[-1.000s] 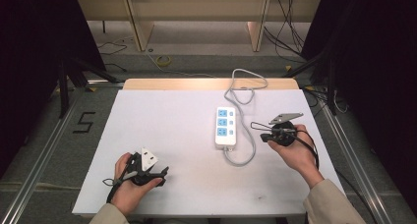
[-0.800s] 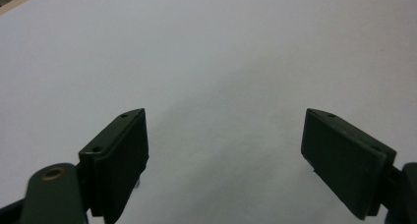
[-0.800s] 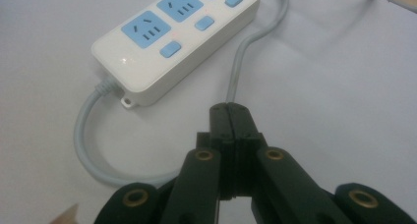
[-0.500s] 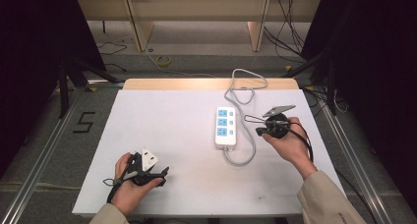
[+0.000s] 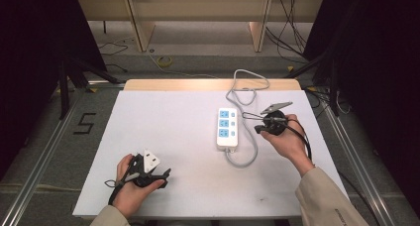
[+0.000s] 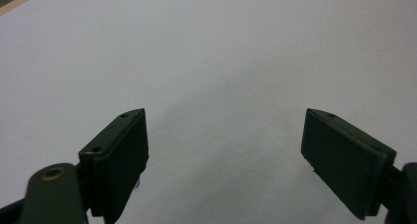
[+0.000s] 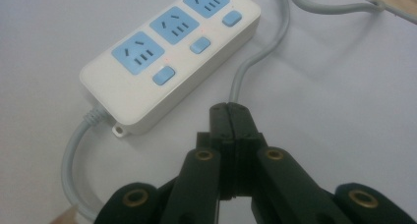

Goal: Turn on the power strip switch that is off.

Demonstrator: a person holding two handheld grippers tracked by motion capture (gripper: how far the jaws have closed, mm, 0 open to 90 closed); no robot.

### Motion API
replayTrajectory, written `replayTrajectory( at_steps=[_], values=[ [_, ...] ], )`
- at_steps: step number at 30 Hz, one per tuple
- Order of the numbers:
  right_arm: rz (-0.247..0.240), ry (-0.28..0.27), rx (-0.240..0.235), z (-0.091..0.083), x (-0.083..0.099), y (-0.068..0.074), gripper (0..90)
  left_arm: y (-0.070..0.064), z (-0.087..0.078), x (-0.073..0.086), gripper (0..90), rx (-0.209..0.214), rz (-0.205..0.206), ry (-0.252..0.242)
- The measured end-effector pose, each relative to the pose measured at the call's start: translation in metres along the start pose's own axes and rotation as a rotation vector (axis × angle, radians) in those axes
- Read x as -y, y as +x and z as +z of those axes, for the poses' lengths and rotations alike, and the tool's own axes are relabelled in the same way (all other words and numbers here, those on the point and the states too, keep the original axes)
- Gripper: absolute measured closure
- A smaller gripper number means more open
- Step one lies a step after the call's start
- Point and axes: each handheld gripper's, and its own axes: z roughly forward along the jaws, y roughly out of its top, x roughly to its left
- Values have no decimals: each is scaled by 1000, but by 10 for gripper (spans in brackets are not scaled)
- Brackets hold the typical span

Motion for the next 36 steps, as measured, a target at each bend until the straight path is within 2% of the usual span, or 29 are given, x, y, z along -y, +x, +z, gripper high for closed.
replayTrajectory(
  at_steps=[36],
  values=[
    [-11,27,10,20,-31,1,900,0,0,-1,179,-5,8,-13]
  ],
)
